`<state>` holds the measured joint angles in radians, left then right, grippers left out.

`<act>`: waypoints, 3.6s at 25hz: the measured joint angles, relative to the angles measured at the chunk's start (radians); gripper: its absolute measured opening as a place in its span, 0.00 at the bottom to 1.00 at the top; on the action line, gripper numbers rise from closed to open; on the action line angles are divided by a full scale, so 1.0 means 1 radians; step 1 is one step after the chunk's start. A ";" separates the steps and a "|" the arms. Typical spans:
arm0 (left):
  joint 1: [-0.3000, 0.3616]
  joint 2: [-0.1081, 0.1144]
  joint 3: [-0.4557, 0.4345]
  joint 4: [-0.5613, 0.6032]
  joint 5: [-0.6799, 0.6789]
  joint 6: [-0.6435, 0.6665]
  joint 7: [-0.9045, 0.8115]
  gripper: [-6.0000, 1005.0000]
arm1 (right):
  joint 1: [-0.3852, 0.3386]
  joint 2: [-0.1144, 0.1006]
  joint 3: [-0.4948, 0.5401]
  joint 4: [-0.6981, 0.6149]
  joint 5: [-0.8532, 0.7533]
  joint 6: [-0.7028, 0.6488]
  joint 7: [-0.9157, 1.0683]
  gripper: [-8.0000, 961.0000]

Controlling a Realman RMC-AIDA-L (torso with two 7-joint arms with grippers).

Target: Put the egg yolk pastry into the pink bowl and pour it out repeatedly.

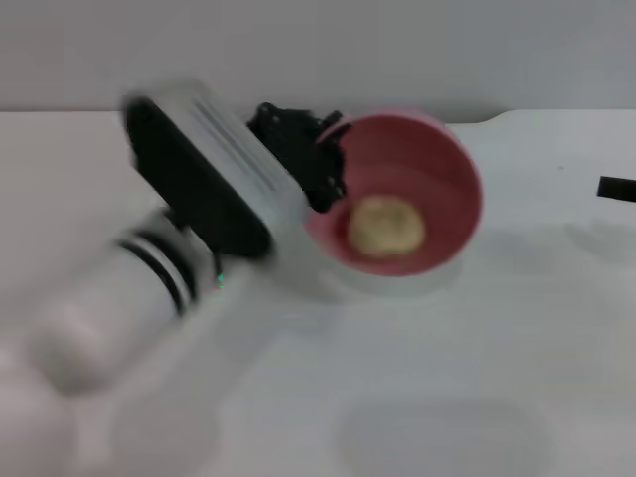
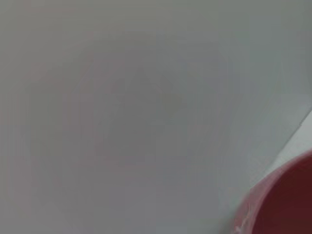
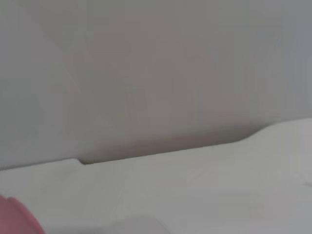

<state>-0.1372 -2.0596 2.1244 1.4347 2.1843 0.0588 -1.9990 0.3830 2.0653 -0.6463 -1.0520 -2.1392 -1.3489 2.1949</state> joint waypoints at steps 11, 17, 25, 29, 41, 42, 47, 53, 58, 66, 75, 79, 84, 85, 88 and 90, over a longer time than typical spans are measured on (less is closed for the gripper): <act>-0.169 -0.014 0.423 -0.417 0.203 -0.724 0.205 0.00 | -0.004 0.000 0.019 0.039 0.024 0.000 -0.007 0.55; -0.248 -0.019 0.530 -0.545 0.210 -0.928 0.279 0.00 | 0.000 0.001 0.017 0.071 0.084 -0.001 -0.028 0.56; -0.240 -0.019 0.527 -0.613 0.210 -1.057 0.369 0.00 | -0.002 0.001 0.007 0.089 0.113 -0.038 -0.072 0.58; -0.237 -0.019 0.532 -0.626 0.210 -1.088 0.375 0.00 | 0.004 0.005 0.006 0.092 0.113 -0.038 -0.073 0.59; -0.223 -0.017 0.510 -0.557 0.032 -1.168 0.323 0.00 | 0.011 0.007 -0.022 0.092 0.113 -0.040 -0.085 0.61; -0.218 -0.014 0.483 -0.514 -0.042 -1.146 0.304 0.00 | 0.012 0.007 -0.032 0.092 0.113 -0.040 -0.093 0.61; -0.153 -0.004 0.215 -0.312 -0.268 -0.820 0.305 0.00 | 0.038 0.007 -0.097 0.094 0.113 -0.037 -0.147 0.62; -0.124 -0.002 -0.330 -0.192 -0.472 0.047 0.263 0.00 | 0.103 0.001 -0.174 0.105 0.086 -0.018 -0.163 0.63; -0.278 0.032 -0.801 -0.380 -0.376 0.693 0.000 0.00 | 0.126 0.001 -0.182 0.111 0.076 -0.017 -0.210 0.64; -0.377 0.098 -1.064 -0.343 0.179 1.223 -0.444 0.00 | 0.222 -0.009 -0.294 0.215 0.032 -0.016 -0.273 0.66; -0.336 0.032 -1.084 -0.037 0.457 1.520 -0.539 0.00 | 0.440 0.012 -0.481 0.467 -0.022 0.150 -0.294 0.67; -0.335 0.008 -1.085 -0.016 0.490 1.528 -0.541 0.00 | 0.476 0.019 -0.624 0.511 0.053 0.237 -0.293 0.68; -0.338 0.006 -1.085 -0.019 0.493 1.529 -0.543 0.00 | 0.483 0.019 -0.734 0.534 0.152 0.267 -0.286 0.69; -0.339 0.006 -1.085 -0.019 0.493 1.529 -0.544 0.00 | 0.483 0.019 -0.740 0.538 0.158 0.268 -0.285 0.69; -0.344 0.006 -1.079 -0.020 0.494 1.528 -0.544 0.00 | 0.483 0.019 -0.742 0.557 0.165 0.272 -0.282 0.69; -0.346 0.006 -1.076 -0.021 0.494 1.527 -0.545 0.00 | 0.485 0.019 -0.746 0.567 0.167 0.274 -0.275 0.69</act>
<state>-0.4834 -2.0540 1.0482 1.4135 2.6782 1.5863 -2.5435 0.8677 2.0847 -1.3927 -0.4854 -1.9724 -1.0750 1.9198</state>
